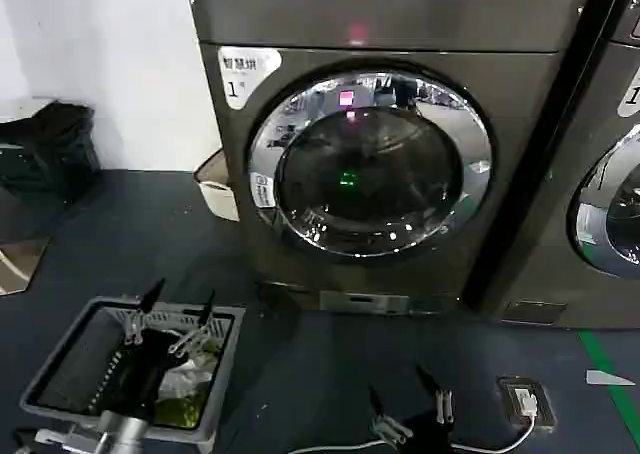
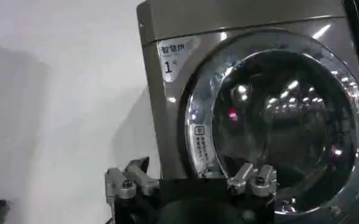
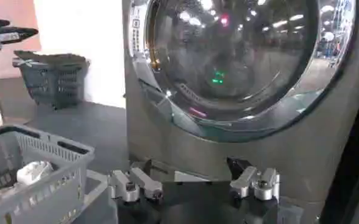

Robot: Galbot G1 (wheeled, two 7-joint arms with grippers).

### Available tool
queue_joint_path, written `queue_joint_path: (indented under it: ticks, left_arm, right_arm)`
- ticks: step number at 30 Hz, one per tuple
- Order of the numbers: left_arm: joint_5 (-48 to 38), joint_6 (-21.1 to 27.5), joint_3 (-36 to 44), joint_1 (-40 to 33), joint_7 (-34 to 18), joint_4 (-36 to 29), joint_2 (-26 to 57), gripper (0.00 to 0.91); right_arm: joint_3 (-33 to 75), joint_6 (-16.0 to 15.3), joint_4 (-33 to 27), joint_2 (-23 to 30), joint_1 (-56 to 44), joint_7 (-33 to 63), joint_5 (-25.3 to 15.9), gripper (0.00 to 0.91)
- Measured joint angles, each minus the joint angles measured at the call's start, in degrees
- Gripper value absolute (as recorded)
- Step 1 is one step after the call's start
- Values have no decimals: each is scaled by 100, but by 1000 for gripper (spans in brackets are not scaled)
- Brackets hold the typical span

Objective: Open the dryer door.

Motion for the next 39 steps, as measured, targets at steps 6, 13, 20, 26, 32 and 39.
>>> queue_joint_path:
  ticks: [6,13,20,26,32,39]
  left_arm:
    - [25,79,72,48,-28,-36,-28,907]
    - [53,244,-5,121,-47,-155,38,907]
    - [-9,433,-10,210,-2,-281,60,907]
    - [-150,366,-45,193,8,-249,30,907]
    - [-281,334,-115,197,3,-264,21,907]
    - [-366,348,-173,294,16,-373,58,907]
  right_arm:
    - [610,-119,-229,-594,759,-318,849,907]
    - [641,-105,-895,-1694,1937,-592,1762,907]
    - [168,-62,-1872,-2747,3362,-847,2477,907]
    - [-592,-54,-2466,-3265,4454,-938,2776,907]
    - [-1550,-14,-3013,-3288,5513,-956,2829,907]
    - [-2473,45,-3665,-3015,6557,-949,2813,907]
